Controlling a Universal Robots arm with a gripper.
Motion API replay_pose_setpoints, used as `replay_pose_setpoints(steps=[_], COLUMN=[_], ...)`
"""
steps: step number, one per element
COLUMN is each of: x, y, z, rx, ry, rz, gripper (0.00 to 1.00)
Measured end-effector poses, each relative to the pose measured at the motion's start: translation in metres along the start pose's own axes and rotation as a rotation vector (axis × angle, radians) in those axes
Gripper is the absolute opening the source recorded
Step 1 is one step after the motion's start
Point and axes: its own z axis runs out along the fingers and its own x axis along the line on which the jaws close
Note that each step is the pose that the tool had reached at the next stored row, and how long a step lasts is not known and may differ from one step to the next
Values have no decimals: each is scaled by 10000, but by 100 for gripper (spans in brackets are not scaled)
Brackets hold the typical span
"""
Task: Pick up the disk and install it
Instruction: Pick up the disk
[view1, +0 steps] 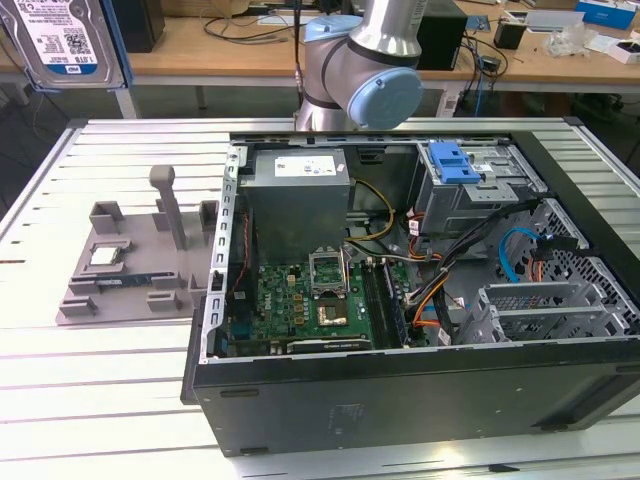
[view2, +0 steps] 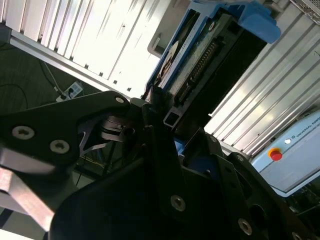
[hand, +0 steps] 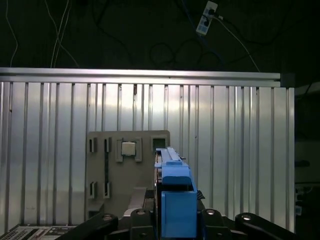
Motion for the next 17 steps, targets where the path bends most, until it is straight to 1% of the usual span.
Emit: replay_pose_setpoints(steps=[5,6,7,9,10,11,12,15,17], x=[0,0,0,2,2,3,5,7,9], y=[-1,-10,-38,-170,-250,-298,-374,-530,-610], z=[-1,-1,-3,-8,-12,-14,-17,-24,-27], rx=[-1,0,0,1,-1,1,0,0,0], ry=[0,0,0,0,1,0,0,1,0], rz=[0,0,0,1,1,1,0,1,0], gripper=[36,36,36,36,36,36,36,36,36])
